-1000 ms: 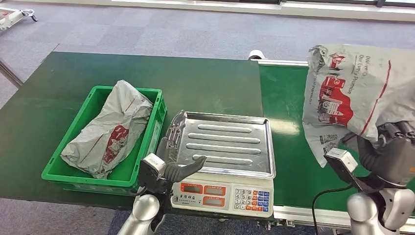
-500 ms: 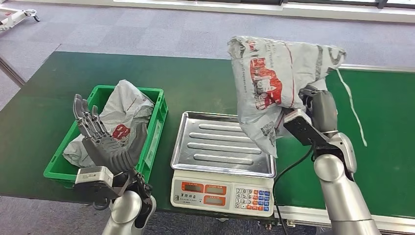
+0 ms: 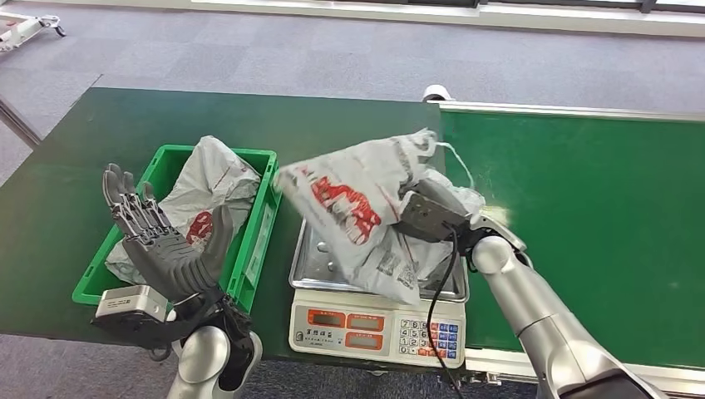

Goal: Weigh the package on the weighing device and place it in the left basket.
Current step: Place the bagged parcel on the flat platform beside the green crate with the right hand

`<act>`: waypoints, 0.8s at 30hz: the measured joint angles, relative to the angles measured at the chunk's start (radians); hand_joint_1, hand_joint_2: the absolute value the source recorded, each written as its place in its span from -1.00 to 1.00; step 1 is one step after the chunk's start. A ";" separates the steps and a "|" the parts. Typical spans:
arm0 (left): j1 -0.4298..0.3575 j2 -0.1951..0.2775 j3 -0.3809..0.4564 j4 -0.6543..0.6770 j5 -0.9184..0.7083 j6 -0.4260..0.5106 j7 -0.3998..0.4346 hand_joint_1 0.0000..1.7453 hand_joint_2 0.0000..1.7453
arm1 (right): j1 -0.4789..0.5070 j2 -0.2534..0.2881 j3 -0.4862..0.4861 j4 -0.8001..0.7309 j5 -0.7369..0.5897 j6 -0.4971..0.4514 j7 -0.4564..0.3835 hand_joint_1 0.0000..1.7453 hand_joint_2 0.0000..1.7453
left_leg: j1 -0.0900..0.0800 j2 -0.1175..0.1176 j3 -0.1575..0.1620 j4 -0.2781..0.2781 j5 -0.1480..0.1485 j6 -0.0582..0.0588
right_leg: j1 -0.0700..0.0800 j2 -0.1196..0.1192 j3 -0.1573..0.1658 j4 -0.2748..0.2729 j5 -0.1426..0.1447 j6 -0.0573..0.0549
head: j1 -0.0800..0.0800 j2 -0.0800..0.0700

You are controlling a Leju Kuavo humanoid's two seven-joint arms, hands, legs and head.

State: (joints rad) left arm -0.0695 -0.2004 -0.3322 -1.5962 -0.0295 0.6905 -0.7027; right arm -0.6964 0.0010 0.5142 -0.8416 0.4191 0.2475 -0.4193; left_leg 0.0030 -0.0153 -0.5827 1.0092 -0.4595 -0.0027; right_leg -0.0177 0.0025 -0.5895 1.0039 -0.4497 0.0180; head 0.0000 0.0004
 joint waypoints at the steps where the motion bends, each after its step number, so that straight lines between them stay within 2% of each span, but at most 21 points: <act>1: 0.000 0.001 -0.001 0.003 0.004 -0.003 0.000 -1.00 1.00 | -0.002 0.006 0.023 0.018 -0.002 0.021 -0.007 1.00 1.00 | 0.000 0.000 0.000 0.000 0.000 0.000 | 0.000 0.000 0.000 0.000 0.000 0.000 | 0.000 0.000; 5: 0.000 0.003 -0.004 0.015 0.008 -0.008 0.000 -1.00 1.00 | -0.012 0.022 0.090 0.066 -0.009 0.045 -0.019 1.00 1.00 | 0.000 -0.001 0.000 0.000 0.000 0.000 | 0.000 -0.001 0.000 0.000 0.000 0.000 | 0.000 0.000; 13: -0.001 0.006 -0.005 0.028 0.013 -0.015 0.000 -1.00 1.00 | -0.026 0.030 0.152 0.105 0.002 0.061 -0.022 1.00 1.00 | 0.000 0.000 0.000 0.000 0.000 0.000 | 0.000 0.000 0.000 0.000 0.000 0.000 | 0.000 0.000; 16: 0.000 0.009 -0.004 0.033 0.016 -0.023 0.000 -1.00 1.00 | -0.030 0.038 0.206 0.106 0.062 -0.007 0.014 1.00 1.00 | 0.000 0.001 0.001 0.000 0.000 0.000 | 0.000 0.002 0.000 0.000 0.000 0.000 | 0.000 0.000; 17: 0.001 0.010 -0.003 0.033 0.017 -0.026 0.000 -1.00 1.00 | -0.032 0.040 0.229 0.106 0.094 -0.057 0.036 0.77 1.00 | 0.000 0.002 0.001 0.000 0.000 0.000 | 0.000 0.002 0.000 0.000 0.000 0.000 | 0.000 0.000; 20: 0.009 0.013 -0.002 0.027 0.017 -0.038 0.000 -1.00 1.00 | -0.037 0.043 0.293 0.106 0.177 -0.200 0.110 -0.73 1.00 | 0.000 0.002 0.001 0.000 0.000 0.000 | 0.000 0.002 0.000 0.000 0.000 0.000 | 0.000 0.000; 21: 0.012 0.013 -0.002 0.025 0.016 -0.041 0.000 -1.00 1.00 | -0.038 0.043 0.307 0.107 0.192 -0.233 0.131 -1.00 1.00 | 0.000 0.002 0.001 0.000 0.000 0.000 | 0.000 0.001 0.000 0.000 0.000 0.000 | 0.000 0.000; 24: 0.015 0.014 -0.001 0.025 0.016 -0.045 0.000 -1.00 1.00 | -0.039 0.043 0.330 0.117 0.208 -0.303 0.166 -1.00 1.00 | 0.000 0.002 0.001 0.000 0.000 0.000 | 0.000 0.001 0.000 0.000 0.000 0.000 | 0.000 0.000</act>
State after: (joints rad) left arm -0.0544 -0.1862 -0.3334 -1.5715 -0.0134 0.6453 -0.7027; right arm -0.7349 0.0437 0.8442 -0.7243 0.6270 -0.0559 -0.2537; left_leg 0.0031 -0.0134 -0.5818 1.0093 -0.4595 -0.0028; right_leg -0.0176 0.0039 -0.5895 1.0039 -0.4498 0.0177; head 0.0000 0.0004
